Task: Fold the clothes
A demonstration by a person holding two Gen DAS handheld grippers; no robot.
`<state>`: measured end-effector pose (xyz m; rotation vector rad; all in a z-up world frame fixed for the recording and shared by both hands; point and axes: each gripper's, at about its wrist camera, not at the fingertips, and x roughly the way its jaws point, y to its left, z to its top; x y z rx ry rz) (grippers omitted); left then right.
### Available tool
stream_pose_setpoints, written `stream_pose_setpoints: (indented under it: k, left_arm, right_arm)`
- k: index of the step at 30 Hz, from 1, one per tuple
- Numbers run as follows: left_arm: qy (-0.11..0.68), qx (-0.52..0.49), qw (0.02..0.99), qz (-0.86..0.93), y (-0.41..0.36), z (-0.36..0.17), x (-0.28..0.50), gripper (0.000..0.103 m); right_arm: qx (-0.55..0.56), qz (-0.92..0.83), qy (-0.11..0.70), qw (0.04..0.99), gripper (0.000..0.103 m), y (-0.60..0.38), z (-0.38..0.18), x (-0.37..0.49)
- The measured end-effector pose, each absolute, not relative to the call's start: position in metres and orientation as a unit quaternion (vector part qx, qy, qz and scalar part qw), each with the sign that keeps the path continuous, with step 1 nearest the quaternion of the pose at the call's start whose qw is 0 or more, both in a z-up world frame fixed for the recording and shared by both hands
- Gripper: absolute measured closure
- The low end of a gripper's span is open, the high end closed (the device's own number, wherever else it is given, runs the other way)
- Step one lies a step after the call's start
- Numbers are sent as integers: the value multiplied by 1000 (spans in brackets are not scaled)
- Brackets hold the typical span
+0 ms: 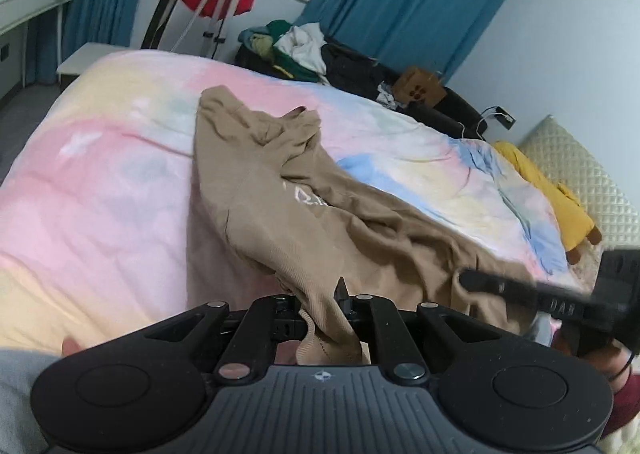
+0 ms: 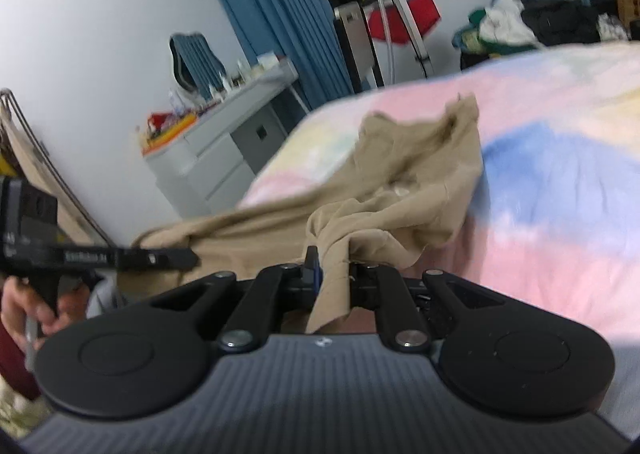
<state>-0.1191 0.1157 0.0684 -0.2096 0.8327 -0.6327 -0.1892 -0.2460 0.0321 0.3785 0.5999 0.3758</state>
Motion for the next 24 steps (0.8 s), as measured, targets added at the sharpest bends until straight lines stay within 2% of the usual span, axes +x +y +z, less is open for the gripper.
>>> stream_pose_setpoints:
  k: [6,13,17,24]
  left_arm:
    - [374,-111,869,-306,114,80,-78,93]
    - [325,-109,897,-280,85,104,33,93]
    - [320,-82,911,-247,55,83,105,93]
    - [354,-37,911,-209,21,4,186,92]
  right_arm:
    - [217,169,265,924,91,-250,30,-172]
    - [239,130,218,937,91,-265,39,-63]
    - [235,97,222,941,91,-273,22,7]
    - [236,36,273,932,91,-294,-50,99]
